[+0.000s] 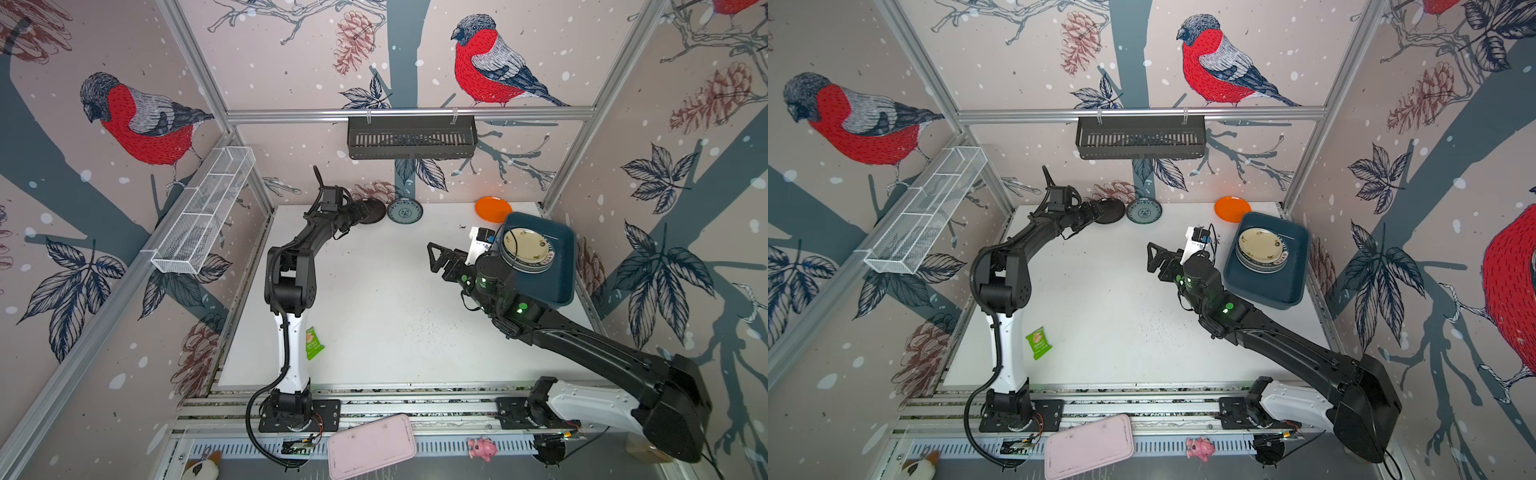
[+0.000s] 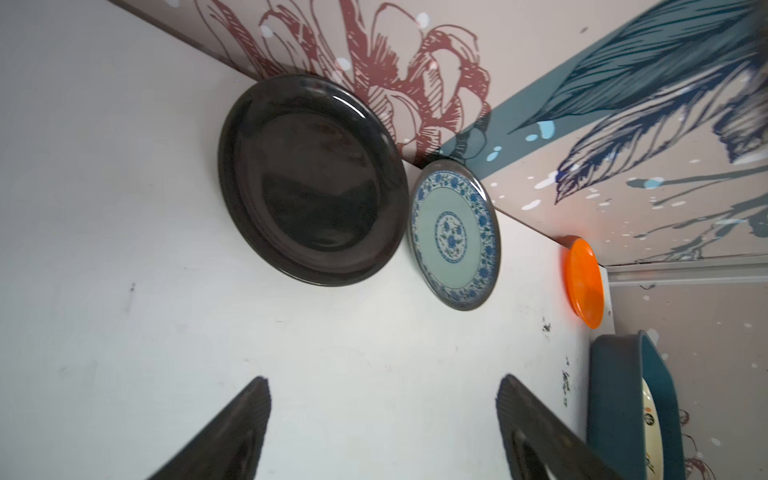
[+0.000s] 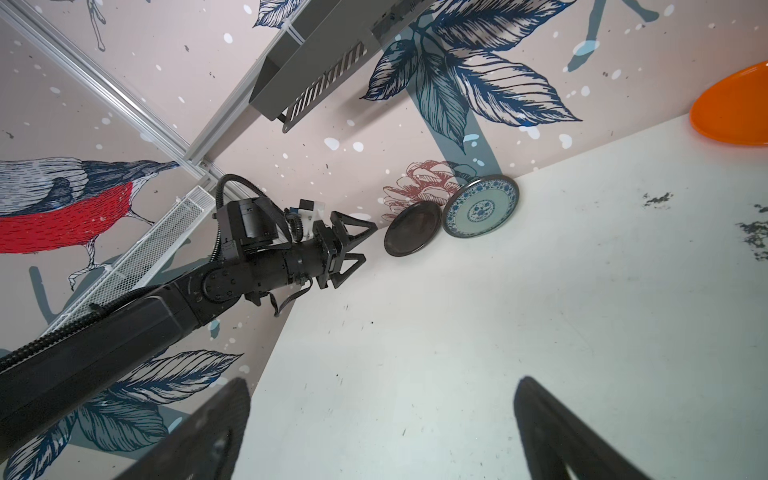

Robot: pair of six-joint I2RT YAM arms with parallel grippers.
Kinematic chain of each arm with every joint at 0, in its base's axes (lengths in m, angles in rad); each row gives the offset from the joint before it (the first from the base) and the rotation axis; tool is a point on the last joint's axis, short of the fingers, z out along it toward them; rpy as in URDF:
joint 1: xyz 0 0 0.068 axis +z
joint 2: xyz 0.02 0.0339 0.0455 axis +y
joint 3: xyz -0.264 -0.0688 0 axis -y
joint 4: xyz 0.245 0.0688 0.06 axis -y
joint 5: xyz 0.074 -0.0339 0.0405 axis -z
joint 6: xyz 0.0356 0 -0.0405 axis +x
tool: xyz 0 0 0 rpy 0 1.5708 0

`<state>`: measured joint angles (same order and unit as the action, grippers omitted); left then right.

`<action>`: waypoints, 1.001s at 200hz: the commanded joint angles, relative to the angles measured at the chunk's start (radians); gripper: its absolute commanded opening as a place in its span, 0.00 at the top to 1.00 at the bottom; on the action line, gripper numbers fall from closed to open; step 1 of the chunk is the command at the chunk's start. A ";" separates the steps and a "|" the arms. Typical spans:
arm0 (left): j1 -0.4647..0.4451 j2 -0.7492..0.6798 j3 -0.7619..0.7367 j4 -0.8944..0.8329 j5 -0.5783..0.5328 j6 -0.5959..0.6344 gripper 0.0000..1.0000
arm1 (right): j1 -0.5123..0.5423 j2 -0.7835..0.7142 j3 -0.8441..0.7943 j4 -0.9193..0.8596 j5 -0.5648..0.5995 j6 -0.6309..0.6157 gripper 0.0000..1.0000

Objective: Place the plates into the plastic bin on the countertop
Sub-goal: 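Withdraw the right gripper from the bin while the left arm reaches toward the dark plate, then close the left gripper on the dark glossy plate rim and tilt it up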

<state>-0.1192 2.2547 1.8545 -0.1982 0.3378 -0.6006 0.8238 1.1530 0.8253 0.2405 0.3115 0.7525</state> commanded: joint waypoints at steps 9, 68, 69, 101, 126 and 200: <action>0.018 0.055 0.049 -0.013 -0.036 0.020 0.15 | 0.008 0.034 0.018 0.057 0.025 -0.017 0.01; 0.042 0.152 0.097 0.066 -0.033 0.024 0.17 | 0.023 0.151 0.085 0.108 0.044 0.005 0.00; 0.042 0.153 0.099 0.066 -0.033 0.025 0.17 | 0.023 0.153 0.086 0.108 0.044 0.004 0.00; 0.043 0.213 0.136 0.100 -0.010 0.005 0.19 | 0.031 0.201 0.115 0.117 0.045 0.003 0.00; 0.044 0.248 0.137 0.147 0.000 -0.028 0.20 | 0.034 0.228 0.130 0.126 0.044 0.002 0.01; 0.041 0.334 0.155 0.248 -0.003 -0.124 0.37 | 0.029 0.247 0.142 0.117 0.102 -0.007 0.01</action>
<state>-0.0776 2.5607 2.0006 0.0608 0.3393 -0.6769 0.8558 1.4002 0.9615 0.3225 0.3717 0.7567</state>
